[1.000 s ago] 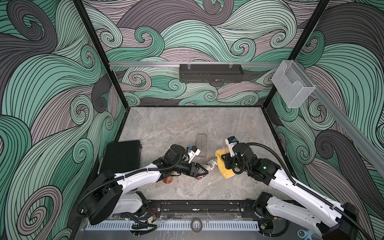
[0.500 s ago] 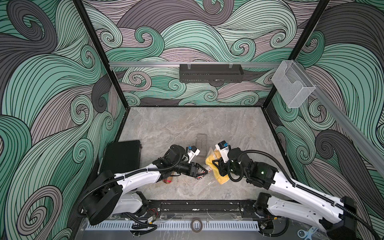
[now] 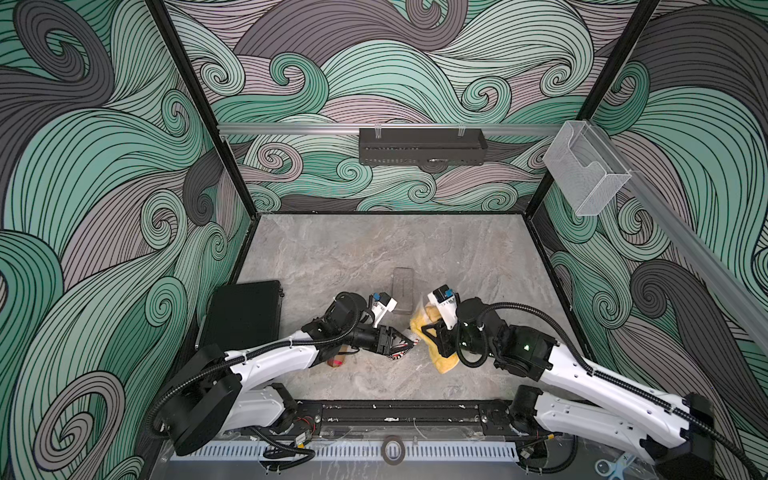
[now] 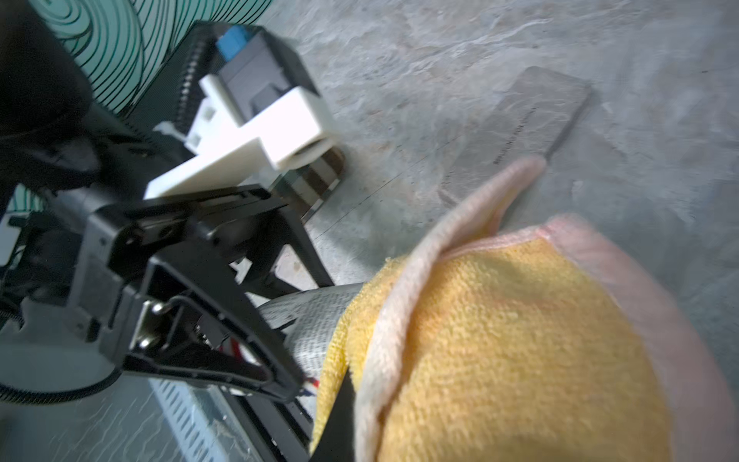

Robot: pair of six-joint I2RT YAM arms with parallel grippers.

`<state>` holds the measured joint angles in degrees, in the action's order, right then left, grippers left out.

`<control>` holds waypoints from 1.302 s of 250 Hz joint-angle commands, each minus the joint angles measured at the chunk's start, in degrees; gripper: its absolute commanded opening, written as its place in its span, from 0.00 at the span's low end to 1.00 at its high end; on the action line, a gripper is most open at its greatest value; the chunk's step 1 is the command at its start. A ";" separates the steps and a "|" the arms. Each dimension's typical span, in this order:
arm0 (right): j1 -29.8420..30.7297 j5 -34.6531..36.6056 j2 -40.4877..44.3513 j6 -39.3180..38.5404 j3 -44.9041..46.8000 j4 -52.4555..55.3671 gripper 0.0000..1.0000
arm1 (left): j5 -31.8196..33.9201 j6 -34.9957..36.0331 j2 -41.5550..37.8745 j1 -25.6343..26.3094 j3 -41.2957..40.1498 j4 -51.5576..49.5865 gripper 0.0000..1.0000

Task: Wipe the eyeglass case
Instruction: Wipe the dirt from the eyeglass case.

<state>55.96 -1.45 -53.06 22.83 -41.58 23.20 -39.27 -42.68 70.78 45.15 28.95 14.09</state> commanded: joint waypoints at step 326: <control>0.38 17.18 -3.41 -5.10 -3.09 3.36 0.00 | -14.77 0.26 2.58 -9.49 6.91 -6.35 0.48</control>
<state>59.66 3.36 -56.73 16.49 -43.07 23.83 -51.09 -48.03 73.03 35.73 33.76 11.22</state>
